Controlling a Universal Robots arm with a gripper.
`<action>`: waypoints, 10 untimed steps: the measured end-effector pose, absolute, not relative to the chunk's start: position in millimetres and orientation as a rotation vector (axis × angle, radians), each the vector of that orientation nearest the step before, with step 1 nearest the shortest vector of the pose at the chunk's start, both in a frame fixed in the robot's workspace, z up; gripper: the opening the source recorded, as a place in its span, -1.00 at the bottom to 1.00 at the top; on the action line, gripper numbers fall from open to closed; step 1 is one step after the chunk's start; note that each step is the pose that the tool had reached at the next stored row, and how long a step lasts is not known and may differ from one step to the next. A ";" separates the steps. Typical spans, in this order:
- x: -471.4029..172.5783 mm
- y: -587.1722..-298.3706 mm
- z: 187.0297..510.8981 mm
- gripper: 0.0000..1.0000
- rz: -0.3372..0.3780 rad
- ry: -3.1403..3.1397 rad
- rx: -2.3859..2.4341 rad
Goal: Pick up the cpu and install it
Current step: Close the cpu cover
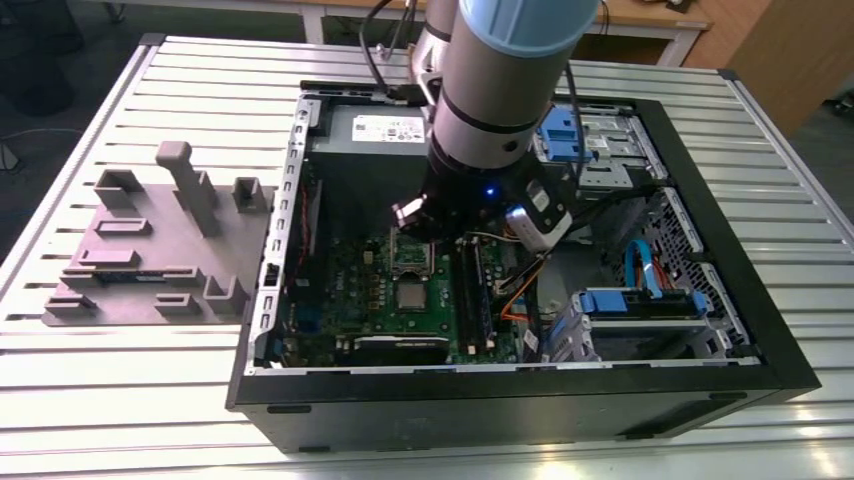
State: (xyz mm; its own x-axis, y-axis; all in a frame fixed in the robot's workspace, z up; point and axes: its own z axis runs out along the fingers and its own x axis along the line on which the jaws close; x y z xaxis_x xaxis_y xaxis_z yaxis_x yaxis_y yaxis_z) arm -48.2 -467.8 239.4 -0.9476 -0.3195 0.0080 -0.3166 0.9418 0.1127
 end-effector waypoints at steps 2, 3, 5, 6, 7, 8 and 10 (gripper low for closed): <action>-48.0 -467.9 238.6 -0.79 -0.186 -3.065 0.531; -47.6 -467.9 238.4 -0.79 -0.206 -3.064 0.539; -45.1 -467.8 237.7 -0.79 -0.229 -3.063 0.548; -43.9 -467.7 236.7 -0.79 -0.230 -3.062 0.554; -43.3 -467.7 235.9 -0.79 -0.229 -3.059 0.566; -43.2 -467.8 235.1 -0.79 -0.229 -3.054 0.588; -43.3 -467.8 233.9 -0.79 -0.228 -3.042 0.634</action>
